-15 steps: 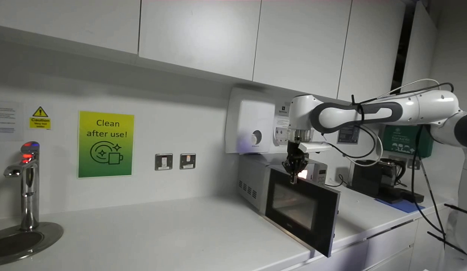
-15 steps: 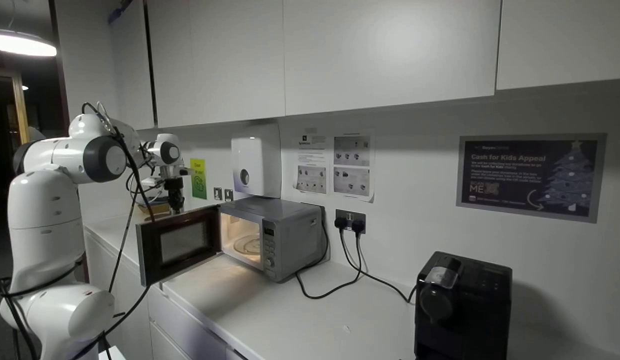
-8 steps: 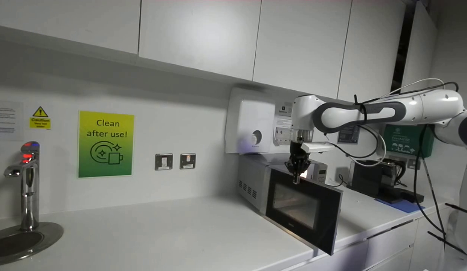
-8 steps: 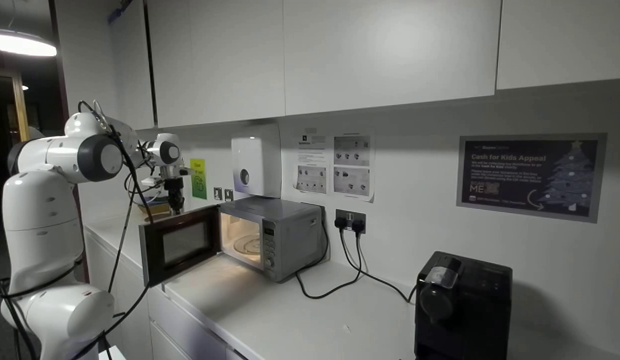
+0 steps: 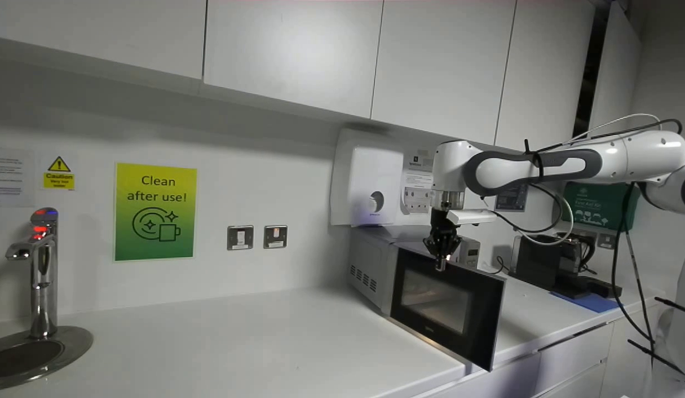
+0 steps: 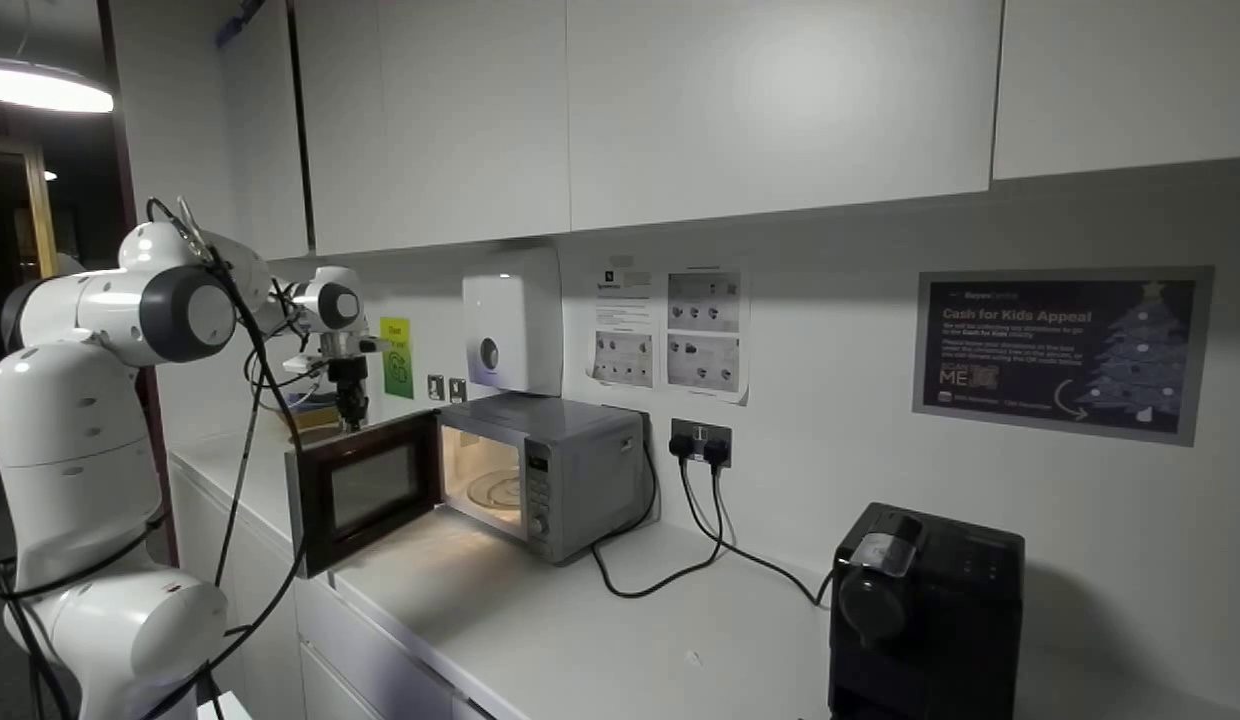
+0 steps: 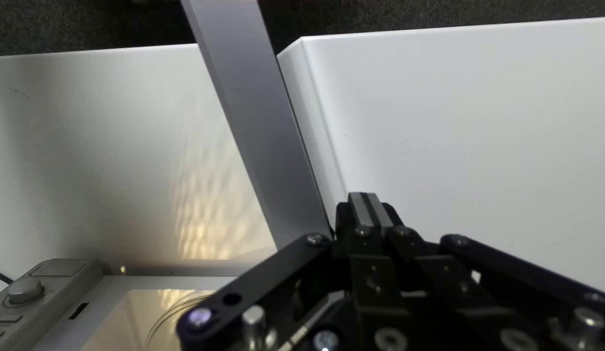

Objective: Close the microwave fully

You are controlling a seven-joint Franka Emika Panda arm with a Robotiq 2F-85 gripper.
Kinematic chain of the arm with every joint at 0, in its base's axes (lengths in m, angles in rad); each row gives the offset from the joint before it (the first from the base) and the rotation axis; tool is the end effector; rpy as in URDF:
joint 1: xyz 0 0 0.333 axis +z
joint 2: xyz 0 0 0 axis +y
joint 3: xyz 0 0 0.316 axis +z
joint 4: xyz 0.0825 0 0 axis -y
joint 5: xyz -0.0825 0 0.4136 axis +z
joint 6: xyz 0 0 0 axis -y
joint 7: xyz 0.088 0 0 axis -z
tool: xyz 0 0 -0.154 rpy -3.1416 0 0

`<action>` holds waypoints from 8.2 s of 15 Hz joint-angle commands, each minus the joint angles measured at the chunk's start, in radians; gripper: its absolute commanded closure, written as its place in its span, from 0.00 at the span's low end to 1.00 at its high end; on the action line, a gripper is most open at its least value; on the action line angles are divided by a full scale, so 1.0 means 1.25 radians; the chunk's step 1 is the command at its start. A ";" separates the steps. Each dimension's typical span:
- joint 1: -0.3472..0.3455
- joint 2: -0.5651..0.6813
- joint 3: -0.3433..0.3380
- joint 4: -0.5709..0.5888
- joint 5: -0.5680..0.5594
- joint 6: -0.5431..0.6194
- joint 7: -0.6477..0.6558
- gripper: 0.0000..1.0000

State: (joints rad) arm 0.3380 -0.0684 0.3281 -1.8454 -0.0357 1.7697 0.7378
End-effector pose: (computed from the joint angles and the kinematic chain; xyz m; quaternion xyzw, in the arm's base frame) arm 0.4491 0.3509 0.4934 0.9990 -0.0326 0.0142 0.0253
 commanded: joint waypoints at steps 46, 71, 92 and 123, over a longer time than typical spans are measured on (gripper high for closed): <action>-0.084 -0.225 -0.003 -0.211 0.041 0.007 0.046 1.00; -0.129 -0.333 -0.020 -0.313 0.087 0.017 0.041 1.00; -0.154 -0.422 -0.050 -0.402 0.111 0.028 0.028 1.00; -0.214 -0.432 -0.076 -0.427 0.100 0.041 0.005 1.00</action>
State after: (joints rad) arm 0.0816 -0.5991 0.2421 -2.3610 0.0882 1.7818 0.7750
